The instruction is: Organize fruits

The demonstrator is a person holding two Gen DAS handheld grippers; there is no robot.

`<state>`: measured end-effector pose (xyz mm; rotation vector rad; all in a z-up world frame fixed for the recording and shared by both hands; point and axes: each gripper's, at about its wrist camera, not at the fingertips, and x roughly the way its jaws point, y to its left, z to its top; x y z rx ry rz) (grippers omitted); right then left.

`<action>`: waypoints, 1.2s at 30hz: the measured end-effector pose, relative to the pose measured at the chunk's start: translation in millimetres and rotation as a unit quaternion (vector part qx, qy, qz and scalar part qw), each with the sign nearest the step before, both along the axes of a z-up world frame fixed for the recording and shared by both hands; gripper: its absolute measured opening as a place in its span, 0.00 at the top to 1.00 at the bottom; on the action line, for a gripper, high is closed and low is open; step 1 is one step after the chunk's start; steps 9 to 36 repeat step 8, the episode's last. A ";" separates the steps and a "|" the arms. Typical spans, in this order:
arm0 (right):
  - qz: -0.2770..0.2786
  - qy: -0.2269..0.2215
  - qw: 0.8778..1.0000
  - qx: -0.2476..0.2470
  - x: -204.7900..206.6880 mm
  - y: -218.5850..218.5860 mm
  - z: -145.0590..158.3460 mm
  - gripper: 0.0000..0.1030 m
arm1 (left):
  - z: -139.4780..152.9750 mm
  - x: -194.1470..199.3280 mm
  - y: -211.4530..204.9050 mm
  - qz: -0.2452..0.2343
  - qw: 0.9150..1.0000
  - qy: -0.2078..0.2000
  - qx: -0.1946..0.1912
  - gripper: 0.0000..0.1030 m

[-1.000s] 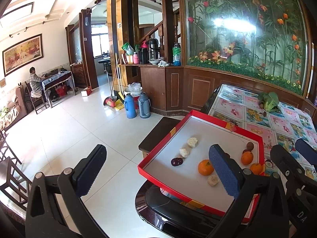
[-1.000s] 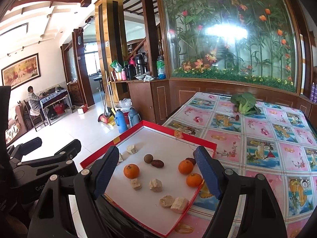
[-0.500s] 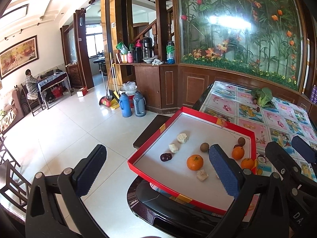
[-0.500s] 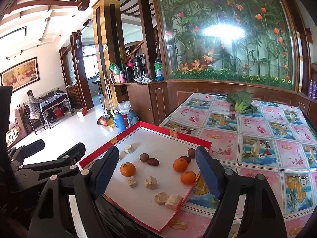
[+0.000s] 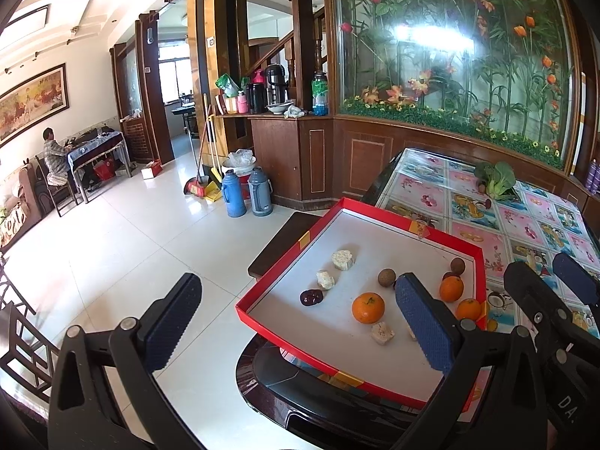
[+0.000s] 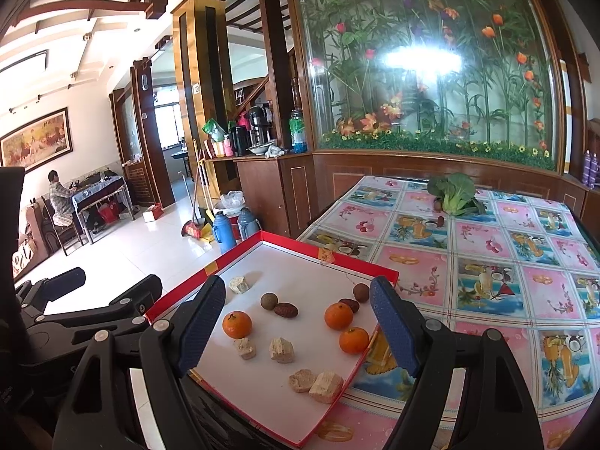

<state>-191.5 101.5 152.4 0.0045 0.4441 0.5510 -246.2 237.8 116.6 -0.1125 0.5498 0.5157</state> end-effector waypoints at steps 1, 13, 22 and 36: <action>0.000 -0.001 1.000 0.000 0.7 -0.1 -0.2 0.23 | -0.4 1.5 2.3 0.000 1.000 0.000 -0.001 0.00; 0.005 0.005 1.000 -0.001 8.8 7.2 0.1 0.23 | -1.2 6.6 10.9 0.003 1.000 0.002 -0.005 0.00; 0.005 0.005 1.000 -0.001 8.8 7.2 0.1 0.23 | -1.2 6.6 10.9 0.003 1.000 0.002 -0.005 0.00; 0.005 0.005 1.000 -0.001 8.8 7.2 0.1 0.23 | -1.2 6.6 10.9 0.003 1.000 0.002 -0.005 0.00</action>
